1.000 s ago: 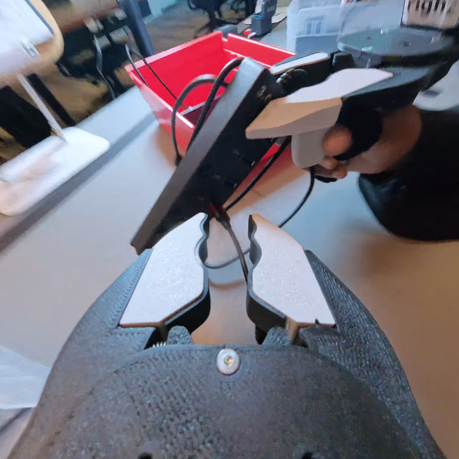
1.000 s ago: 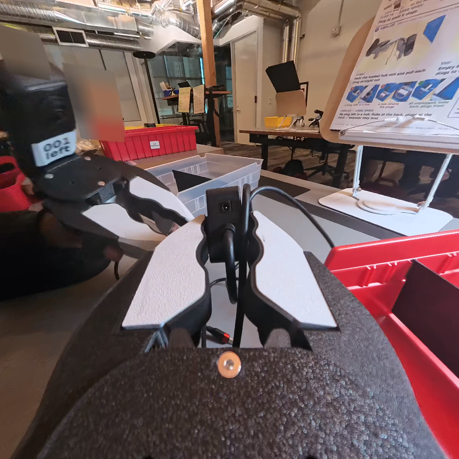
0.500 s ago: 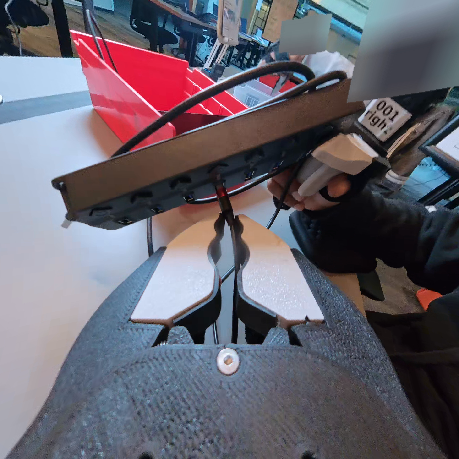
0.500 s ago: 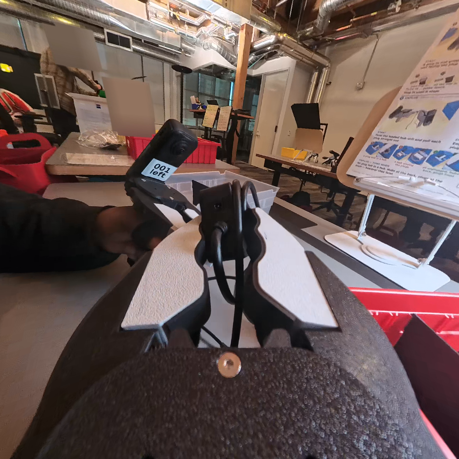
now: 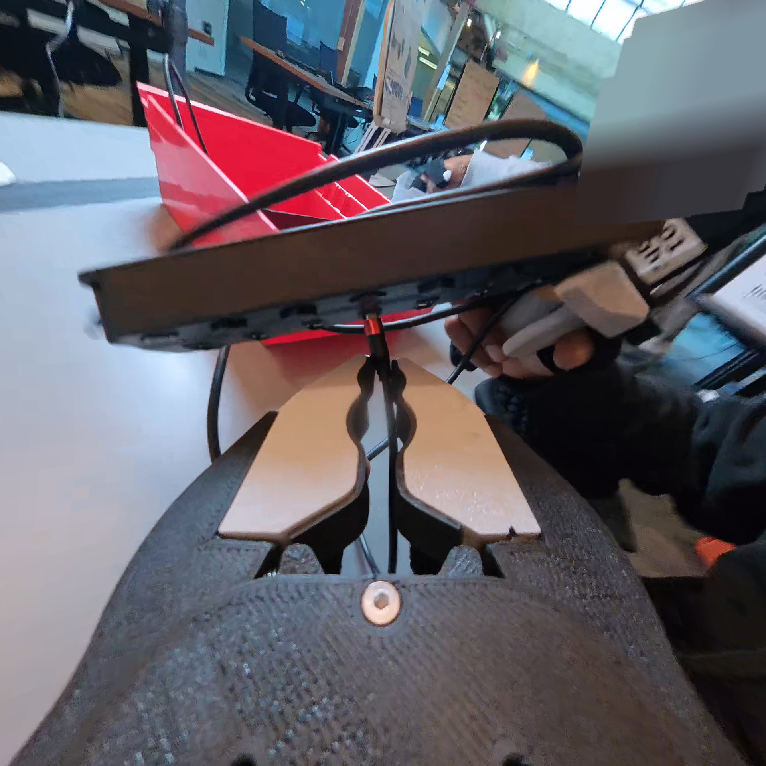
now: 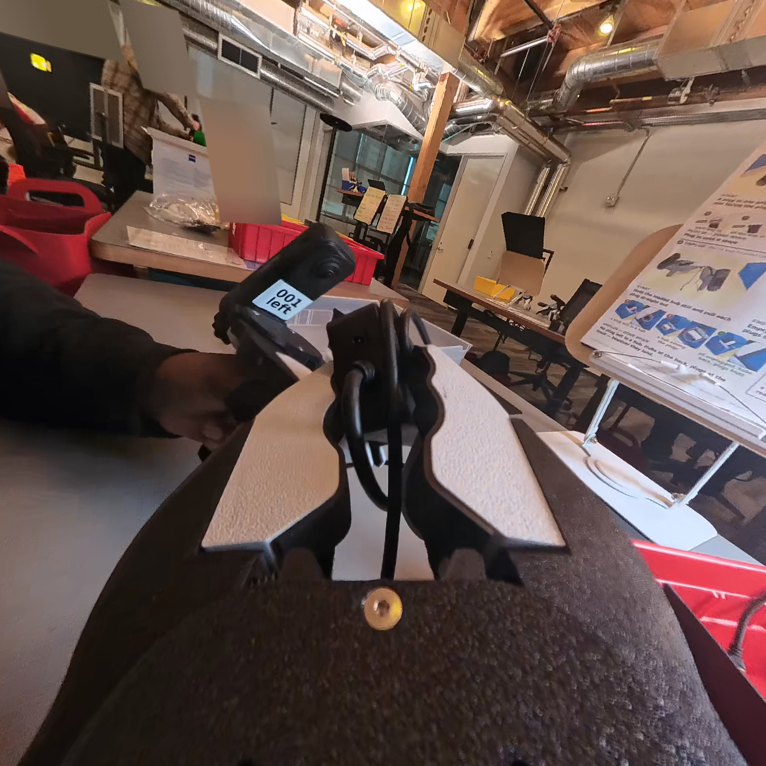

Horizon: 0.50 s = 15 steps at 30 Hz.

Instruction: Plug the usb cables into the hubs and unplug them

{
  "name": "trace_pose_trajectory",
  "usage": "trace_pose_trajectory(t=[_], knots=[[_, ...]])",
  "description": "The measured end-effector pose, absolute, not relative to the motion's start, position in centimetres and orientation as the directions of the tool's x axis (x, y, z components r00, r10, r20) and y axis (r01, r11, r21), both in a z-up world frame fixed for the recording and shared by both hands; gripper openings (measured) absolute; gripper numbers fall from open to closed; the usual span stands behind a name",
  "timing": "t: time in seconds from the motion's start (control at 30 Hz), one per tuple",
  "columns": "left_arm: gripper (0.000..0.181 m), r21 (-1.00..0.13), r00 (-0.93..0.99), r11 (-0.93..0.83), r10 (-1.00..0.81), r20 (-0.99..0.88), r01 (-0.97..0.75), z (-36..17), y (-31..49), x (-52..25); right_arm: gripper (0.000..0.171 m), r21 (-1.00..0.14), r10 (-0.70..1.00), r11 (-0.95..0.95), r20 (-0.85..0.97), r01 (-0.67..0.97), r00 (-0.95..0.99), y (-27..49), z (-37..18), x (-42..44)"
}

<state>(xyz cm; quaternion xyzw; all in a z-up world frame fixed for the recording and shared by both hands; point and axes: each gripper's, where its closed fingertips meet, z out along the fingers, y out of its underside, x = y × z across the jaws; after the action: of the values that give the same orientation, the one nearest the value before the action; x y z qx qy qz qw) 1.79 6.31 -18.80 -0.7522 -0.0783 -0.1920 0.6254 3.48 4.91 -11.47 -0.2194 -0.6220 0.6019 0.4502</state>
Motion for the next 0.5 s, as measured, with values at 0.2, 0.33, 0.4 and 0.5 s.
trace_pose_trajectory(t=[0.2, 0.33, 0.4, 0.5], knots=[[0.008, -0.909, 0.896, -0.157, -0.169, 0.411, 0.387, -17.3, 5.7, 1.3, 0.030, -0.940, 0.846, 0.201, 0.308, -0.274, -0.435, 6.2, -10.8, 3.2], [0.009, -0.912, 0.904, -0.132, -0.137, 0.405, 0.388, -16.8, 5.0, 0.1, 0.032, -0.943, 0.864, 0.248, 0.318, -0.220, -0.390, 7.1, -11.7, 2.3], [0.009, -0.904, 0.894, -0.133, -0.147, 0.423, 0.406, -16.4, 4.5, -0.6, 0.042, -0.940, 0.866, 0.294, 0.338, -0.170, -0.368, 7.3, -12.6, 1.7], [0.009, -0.910, 0.908, -0.188, -0.131, 0.397, 0.370, -17.1, 4.0, -1.2, 0.048, -0.926, 0.853, 0.354, 0.377, -0.132, -0.361, 6.7, -13.7, 1.2]])
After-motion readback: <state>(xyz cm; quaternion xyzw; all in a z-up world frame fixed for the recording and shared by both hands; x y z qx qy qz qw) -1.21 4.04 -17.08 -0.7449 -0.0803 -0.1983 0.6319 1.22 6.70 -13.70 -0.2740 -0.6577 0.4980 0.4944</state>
